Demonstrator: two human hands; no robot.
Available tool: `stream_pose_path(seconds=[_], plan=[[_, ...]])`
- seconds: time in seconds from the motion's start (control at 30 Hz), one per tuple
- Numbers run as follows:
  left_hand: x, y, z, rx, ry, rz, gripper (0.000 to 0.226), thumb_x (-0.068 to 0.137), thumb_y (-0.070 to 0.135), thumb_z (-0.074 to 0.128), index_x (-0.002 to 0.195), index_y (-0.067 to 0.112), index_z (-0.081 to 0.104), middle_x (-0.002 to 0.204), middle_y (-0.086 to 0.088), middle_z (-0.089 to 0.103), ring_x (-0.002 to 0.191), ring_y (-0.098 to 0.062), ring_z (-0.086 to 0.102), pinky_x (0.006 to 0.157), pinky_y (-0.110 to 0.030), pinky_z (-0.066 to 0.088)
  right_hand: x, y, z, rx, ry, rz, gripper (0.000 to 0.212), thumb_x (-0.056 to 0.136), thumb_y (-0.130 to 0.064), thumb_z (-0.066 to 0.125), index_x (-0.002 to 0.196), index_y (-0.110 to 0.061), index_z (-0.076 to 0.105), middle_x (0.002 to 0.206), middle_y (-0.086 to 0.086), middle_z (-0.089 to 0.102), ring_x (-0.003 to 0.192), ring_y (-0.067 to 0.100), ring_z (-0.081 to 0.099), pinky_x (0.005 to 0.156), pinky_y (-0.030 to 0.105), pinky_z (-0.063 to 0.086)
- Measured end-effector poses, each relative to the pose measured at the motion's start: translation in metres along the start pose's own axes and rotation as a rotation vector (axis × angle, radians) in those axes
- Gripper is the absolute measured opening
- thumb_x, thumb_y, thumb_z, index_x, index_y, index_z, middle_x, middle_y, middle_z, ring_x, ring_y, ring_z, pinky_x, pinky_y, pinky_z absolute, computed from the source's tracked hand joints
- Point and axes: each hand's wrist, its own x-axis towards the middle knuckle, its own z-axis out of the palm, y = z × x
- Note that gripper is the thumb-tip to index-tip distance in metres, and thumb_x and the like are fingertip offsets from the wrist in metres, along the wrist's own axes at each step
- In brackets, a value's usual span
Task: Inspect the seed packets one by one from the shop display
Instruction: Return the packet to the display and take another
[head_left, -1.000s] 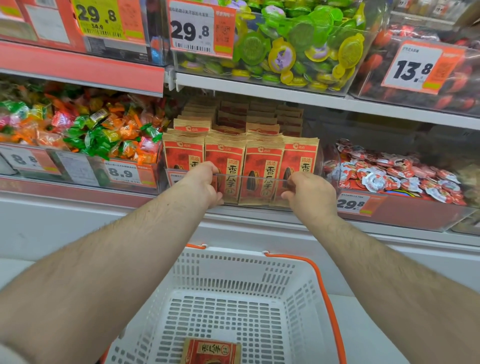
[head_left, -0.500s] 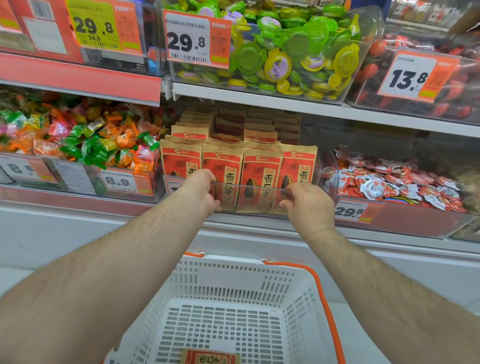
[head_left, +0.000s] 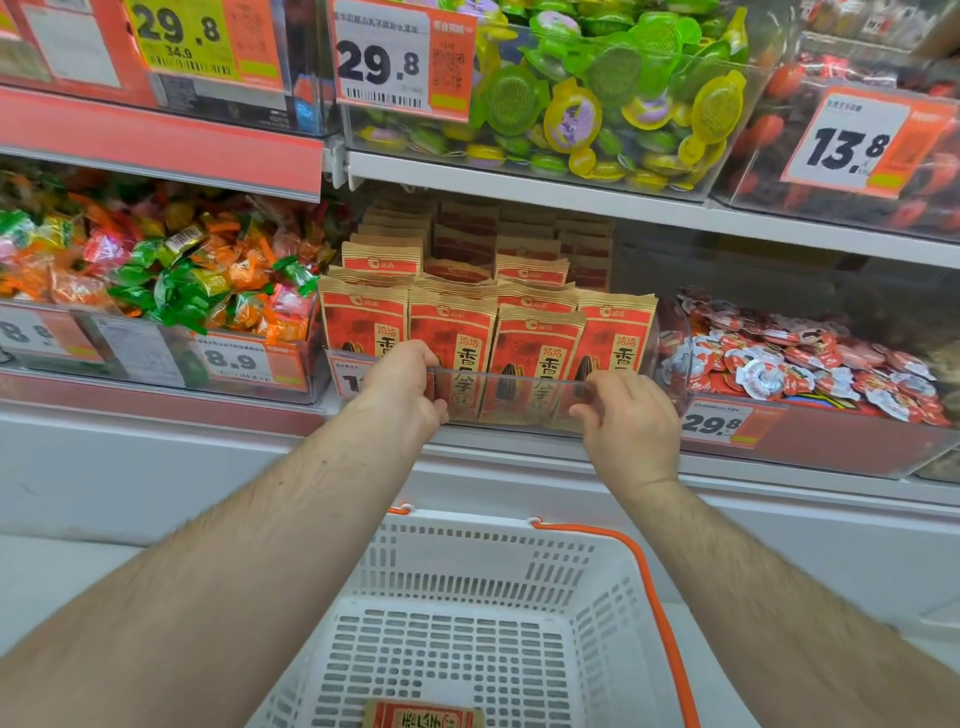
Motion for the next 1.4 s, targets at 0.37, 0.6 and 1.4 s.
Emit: stream_pose_path(seconds=[0.37, 0.6, 1.4], plan=[[-0.006, 0.015, 0.016, -0.008, 0.010, -0.001, 0.027, 0.092, 0.003, 0.043, 0.119, 0.007, 0.044, 0.135, -0.021, 0.047, 0.129, -0.043, 0.044, 0.118, -0.050, 0.028, 0.018, 0.008, -0.001, 0.022, -0.032, 0.020, 0.027, 0.070, -0.015, 0.085, 0.089, -0.008, 0.068, 0.085, 0.008, 0.068, 0.078, 0.031, 0.062, 0.069, 0.039, 0.050], [-0.005, 0.010, 0.022, 0.060, 0.020, -0.087, 0.039, 0.096, 0.002, 0.039, 0.135, 0.002, 0.040, 0.149, -0.024, 0.038, 0.142, -0.046, 0.031, 0.120, -0.050, 0.027, 0.023, 0.016, -0.002, 0.006, -0.114, 0.058, 0.024, 0.074, -0.018, 0.082, 0.091, -0.009, 0.067, 0.088, 0.007, 0.068, 0.083, 0.030, 0.061, 0.072, 0.038, 0.049], [-0.010, 0.001, 0.002, 0.057, -0.010, -0.082, 0.010, 0.098, 0.019, 0.052, 0.105, 0.015, 0.048, 0.086, -0.008, 0.054, 0.114, -0.030, 0.054, 0.116, -0.047, 0.033, 0.028, -0.021, -0.019, -0.130, -0.344, 0.226, 0.022, 0.088, -0.037, 0.068, 0.101, -0.021, 0.062, 0.101, -0.003, 0.067, 0.095, 0.021, 0.061, 0.080, 0.035, 0.046]])
